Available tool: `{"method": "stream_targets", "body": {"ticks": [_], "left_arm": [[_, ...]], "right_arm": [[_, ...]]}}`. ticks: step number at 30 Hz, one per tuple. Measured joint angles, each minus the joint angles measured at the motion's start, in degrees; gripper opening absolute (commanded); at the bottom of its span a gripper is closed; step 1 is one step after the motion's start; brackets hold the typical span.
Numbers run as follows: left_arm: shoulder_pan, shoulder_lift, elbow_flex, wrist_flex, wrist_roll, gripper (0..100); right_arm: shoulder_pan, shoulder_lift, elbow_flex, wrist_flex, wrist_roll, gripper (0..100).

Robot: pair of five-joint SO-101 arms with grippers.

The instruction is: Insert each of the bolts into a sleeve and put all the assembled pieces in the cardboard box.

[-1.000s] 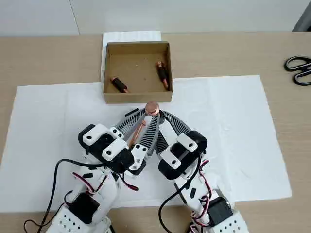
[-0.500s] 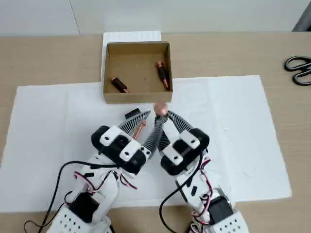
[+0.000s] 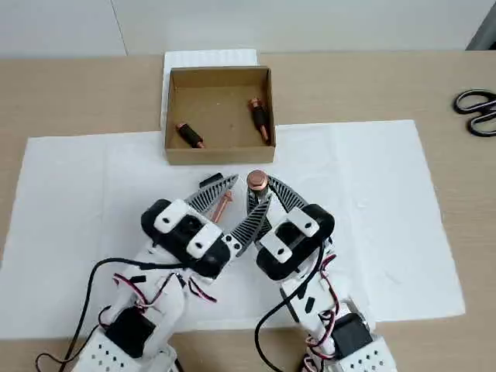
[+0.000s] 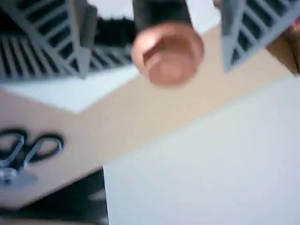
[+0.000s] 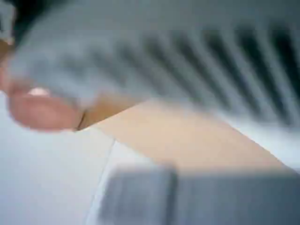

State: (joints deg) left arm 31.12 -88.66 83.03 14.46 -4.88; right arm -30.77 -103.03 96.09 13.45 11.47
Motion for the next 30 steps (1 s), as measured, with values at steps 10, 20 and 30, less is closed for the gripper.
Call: {"method": "stream_targets", "body": {"ticks": [10, 20, 30], "left_arm": [[0.00, -0.09, -11.69, -3.60, 0.00, 7], [-5.45, -4.31, -13.10, -5.45, 0.00, 1], [-17.49, -14.51, 4.13, -8.35, 0.00, 1]], "right_arm": [[0.00, 0.00, 0.00, 0.00, 0.00, 0.3], [0.00, 0.00, 0.00, 0.00, 0.00, 0.3], [0.18, 0.00, 0.00, 0.00, 0.00, 0.3]]}}
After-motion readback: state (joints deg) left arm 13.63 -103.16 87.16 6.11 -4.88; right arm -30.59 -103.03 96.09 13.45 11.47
